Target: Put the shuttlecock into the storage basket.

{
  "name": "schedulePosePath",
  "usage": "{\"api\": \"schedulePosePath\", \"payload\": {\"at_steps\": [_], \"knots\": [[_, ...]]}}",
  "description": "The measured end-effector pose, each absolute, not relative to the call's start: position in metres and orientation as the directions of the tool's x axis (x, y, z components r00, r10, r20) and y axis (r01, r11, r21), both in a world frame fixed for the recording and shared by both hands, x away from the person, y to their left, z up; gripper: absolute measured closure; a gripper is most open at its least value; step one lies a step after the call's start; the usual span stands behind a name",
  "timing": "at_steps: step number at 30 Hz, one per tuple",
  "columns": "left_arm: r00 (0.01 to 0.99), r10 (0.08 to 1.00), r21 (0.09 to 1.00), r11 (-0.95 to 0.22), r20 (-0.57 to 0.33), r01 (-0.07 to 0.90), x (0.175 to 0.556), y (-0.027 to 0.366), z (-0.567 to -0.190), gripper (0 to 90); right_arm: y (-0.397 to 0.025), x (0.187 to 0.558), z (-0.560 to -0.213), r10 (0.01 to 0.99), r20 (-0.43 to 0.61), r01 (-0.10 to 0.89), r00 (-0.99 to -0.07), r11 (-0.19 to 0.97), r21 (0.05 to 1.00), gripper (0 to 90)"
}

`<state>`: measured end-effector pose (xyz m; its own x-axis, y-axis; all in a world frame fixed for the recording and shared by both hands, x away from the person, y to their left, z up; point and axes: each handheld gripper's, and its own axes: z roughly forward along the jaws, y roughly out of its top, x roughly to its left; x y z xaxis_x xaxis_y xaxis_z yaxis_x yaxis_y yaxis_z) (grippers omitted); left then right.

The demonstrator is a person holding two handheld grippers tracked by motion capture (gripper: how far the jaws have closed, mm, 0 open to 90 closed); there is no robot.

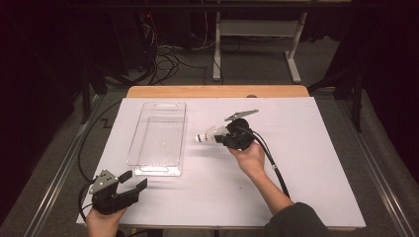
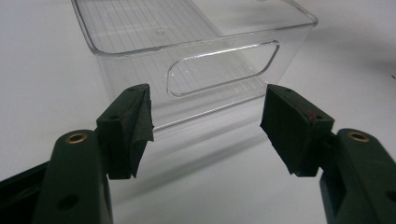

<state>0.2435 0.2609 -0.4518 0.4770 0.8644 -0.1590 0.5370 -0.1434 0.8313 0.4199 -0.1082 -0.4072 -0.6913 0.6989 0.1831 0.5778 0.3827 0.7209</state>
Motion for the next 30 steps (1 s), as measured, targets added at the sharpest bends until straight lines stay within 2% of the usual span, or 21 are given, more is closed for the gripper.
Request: {"api": "schedulePosePath", "payload": {"at_steps": [30], "knots": [[0.478, 0.865, 0.831, -0.148, -0.155, 0.537, 0.243, 0.262, -0.452, 34.6, -0.083, 0.419, -0.382, 0.646, 0.184, 0.533, -0.741, 0.398, 0.747, 88.3]]}}
